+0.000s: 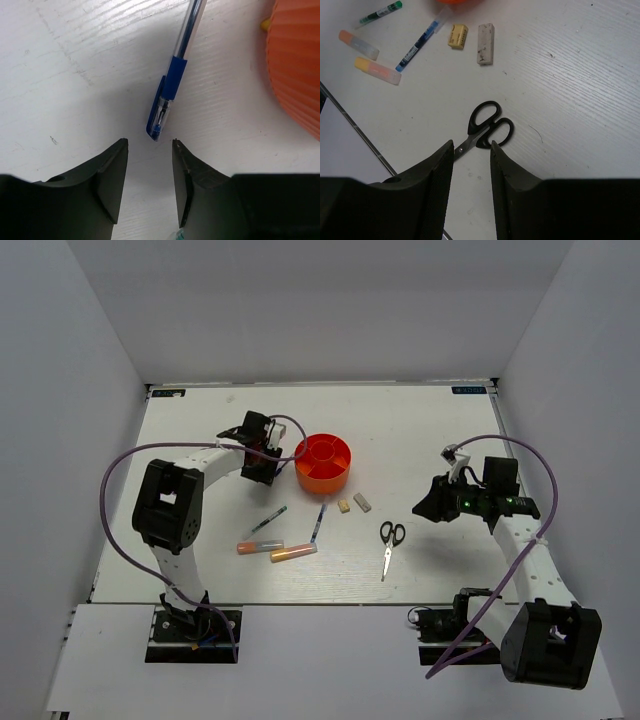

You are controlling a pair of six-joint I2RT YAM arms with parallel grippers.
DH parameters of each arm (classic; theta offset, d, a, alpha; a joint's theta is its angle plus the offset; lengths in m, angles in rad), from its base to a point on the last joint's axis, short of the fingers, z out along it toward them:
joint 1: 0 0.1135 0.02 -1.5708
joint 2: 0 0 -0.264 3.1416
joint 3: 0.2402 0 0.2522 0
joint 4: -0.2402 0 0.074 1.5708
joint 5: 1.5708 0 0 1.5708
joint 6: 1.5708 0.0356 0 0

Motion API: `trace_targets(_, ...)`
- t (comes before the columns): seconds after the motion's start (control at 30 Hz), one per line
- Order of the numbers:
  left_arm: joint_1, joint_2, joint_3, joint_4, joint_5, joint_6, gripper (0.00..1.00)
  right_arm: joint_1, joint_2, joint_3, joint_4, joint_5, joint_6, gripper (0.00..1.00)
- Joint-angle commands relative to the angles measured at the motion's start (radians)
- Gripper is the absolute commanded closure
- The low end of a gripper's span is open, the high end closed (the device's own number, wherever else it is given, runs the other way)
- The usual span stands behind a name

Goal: Sort the stationery into containers
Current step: Move the pen to the center of the board.

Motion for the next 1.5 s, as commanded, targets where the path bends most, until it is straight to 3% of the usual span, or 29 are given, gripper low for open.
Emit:
trace_targets(0.0,0.005,-0.023,0.031,0.048,0.014,0.021,0.49,0.008,0.012,0.045,-0.008,-0.008,-0.008,0.61)
trace_targets(0.5,0.01,0.126,0.15,0.068,0.06,-0.014,0.47,0.011,0.021,0.051,-0.006,0.007,-0.01,0.6)
trace_targets(0.57,0.011,0.131,0.146,0.069,0.057,-0.049,0.5,0.011,0.022,0.049,-0.006,0.009,-0.008,0.6)
trace_targets(0.73,0.013,0.111,0.095,0.071,0.048,-0.068,0.83,0.011,0.019,0.051,-0.008,0.004,-0.008,0.6)
trace_targets(1.1,0.021,-0.07,-0.138,-0.004,-0.001,-0.104,0.91,0.011,-0.004,0.046,-0.009,-0.019,0.002,0.6)
trace_targets(1.17,0.022,-0.094,-0.156,-0.032,-0.024,-0.103,0.91,0.011,-0.008,0.043,-0.015,-0.023,0.004,0.6)
trace_targets(1.27,0.022,-0.118,-0.199,-0.038,-0.03,-0.104,0.71,0.01,-0.008,0.043,-0.015,-0.031,0.006,0.6)
trace_targets(1.37,0.022,-0.119,-0.206,-0.043,-0.043,-0.109,0.58,0.01,-0.007,0.045,-0.017,-0.037,0.009,0.57)
trace_targets(1.47,0.021,-0.122,-0.19,-0.041,-0.04,-0.117,0.53,0.008,-0.005,0.046,-0.017,-0.04,0.01,0.57)
